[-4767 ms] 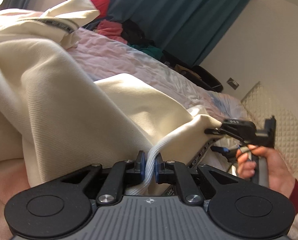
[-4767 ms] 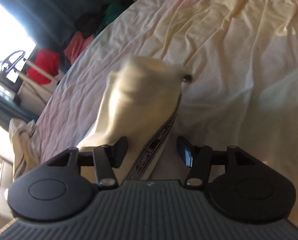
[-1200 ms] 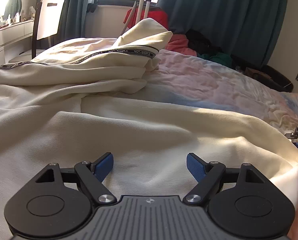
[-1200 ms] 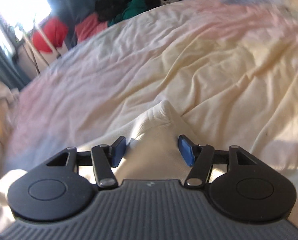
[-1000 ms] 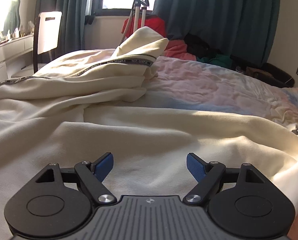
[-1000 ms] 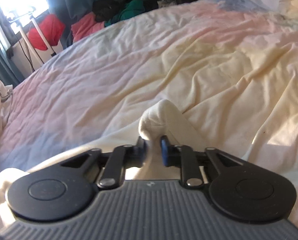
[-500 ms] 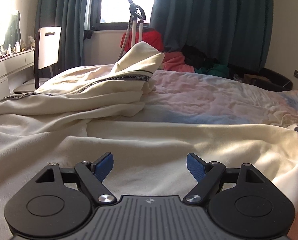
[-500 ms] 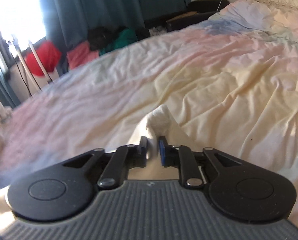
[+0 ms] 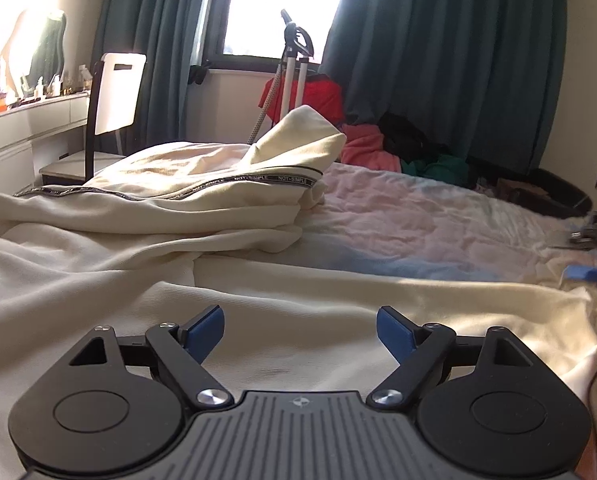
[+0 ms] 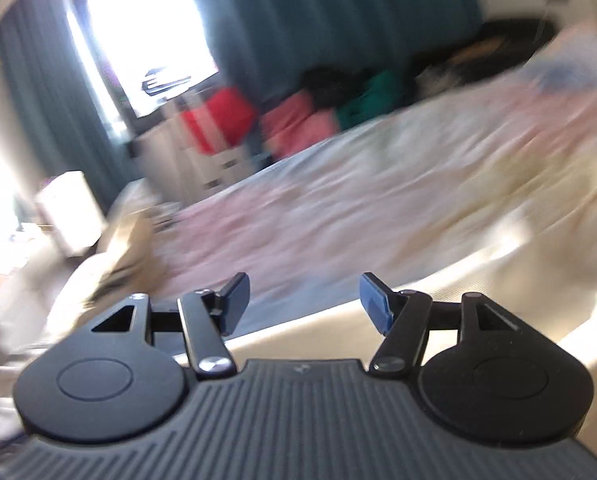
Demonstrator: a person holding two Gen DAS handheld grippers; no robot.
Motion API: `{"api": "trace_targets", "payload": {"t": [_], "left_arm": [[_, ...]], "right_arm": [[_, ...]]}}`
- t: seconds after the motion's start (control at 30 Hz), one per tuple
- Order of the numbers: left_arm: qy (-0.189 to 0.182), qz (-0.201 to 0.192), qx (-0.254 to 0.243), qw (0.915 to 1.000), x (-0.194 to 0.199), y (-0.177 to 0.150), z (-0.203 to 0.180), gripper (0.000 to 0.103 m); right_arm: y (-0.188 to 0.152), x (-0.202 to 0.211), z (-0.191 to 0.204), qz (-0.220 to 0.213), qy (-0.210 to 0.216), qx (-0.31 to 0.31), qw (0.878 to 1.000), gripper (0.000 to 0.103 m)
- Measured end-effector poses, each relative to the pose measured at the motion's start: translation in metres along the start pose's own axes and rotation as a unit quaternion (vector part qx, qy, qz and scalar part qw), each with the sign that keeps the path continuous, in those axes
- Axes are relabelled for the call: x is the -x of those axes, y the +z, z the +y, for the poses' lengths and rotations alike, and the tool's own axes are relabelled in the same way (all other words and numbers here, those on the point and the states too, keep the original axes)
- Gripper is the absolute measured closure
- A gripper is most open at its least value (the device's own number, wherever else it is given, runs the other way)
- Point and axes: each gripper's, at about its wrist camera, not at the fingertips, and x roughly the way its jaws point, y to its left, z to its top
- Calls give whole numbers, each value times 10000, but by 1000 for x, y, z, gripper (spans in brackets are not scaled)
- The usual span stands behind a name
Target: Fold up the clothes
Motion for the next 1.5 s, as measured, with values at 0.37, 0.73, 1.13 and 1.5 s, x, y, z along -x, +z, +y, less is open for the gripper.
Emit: {"api": "trace_targets", "payload": {"t": [0.37, 0.73, 1.13, 1.5], "left_arm": [[-77, -1086, 259, 9937, 20, 5, 30, 15], [-143, -595, 1287, 9898, -36, -3, 78, 14], [-97, -552, 1261, 9904, -41, -9, 79, 14], [-14, -715, 881, 9935, -30, -5, 65, 14]], "right_arm": [[-30, -182, 92, 1045, 920, -2491, 9584, 42], [-43, -332, 148, 822, 816, -3038, 9457, 60], [10, -289, 150, 58, -139, -1984, 9800, 86], [127, -146, -5, -358, -2108, -952, 9722, 87]]}}
